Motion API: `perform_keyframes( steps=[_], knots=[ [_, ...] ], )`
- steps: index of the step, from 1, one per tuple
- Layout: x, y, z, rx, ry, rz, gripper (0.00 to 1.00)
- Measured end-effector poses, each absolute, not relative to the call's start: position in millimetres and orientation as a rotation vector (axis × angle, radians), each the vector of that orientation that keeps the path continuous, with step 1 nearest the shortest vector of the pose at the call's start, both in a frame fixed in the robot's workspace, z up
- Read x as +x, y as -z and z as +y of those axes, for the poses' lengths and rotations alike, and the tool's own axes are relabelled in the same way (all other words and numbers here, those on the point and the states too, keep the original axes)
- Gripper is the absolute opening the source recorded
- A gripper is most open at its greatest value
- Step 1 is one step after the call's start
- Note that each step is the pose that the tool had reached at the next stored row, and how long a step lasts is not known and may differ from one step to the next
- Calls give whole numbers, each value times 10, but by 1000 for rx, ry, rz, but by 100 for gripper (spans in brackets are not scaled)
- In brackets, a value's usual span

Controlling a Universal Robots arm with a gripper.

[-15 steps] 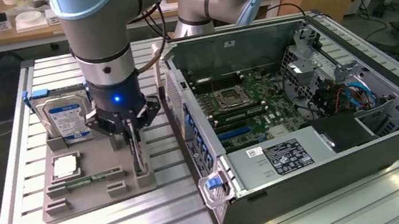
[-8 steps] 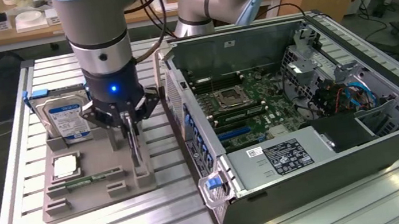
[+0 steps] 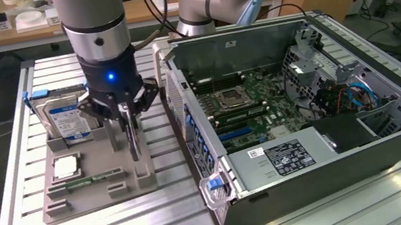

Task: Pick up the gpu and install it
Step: 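Pick up the gpu and move the gpu toward the slot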

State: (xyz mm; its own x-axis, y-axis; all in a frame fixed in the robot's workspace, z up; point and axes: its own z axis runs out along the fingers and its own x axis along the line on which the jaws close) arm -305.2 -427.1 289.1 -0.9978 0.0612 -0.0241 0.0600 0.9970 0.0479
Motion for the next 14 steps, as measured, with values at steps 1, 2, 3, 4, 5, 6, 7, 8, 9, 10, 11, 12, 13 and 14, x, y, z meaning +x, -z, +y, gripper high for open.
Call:
perform_keyframes(
  steps=[1,2,3,4,5,6,7,8,9,10,11,12,13,14],
  knots=[
    [-3052,-2914,-4272,94,-74,3114,27],
    [-3052,-2938,-4272,94,-74,3114,27],
    [-3052,-2960,-4271,95,-74,3114,27],
    [-3052,-2983,-4272,94,-74,3114,27],
    [-3052,-3005,-4272,94,-74,3114,27],
    [-3052,-3028,-4272,94,-74,3114,27],
    [-3052,-3051,-4272,94,-74,3114,27],
    [-3052,-3073,-4272,94,-74,3114,27],
    [-3052,-3091,-4271,94,-74,3114,27],
    [-3052,-3105,-4271,95,-74,3114,27],
    [-3052,-3114,-4271,95,-74,3114,27],
    [-3052,-3121,-4271,95,-74,3114,27],
    [-3052,-3122,-4271,94,-74,3114,27],
    [-3052,-3122,-4271,94,-74,3114,27]
  ],
)
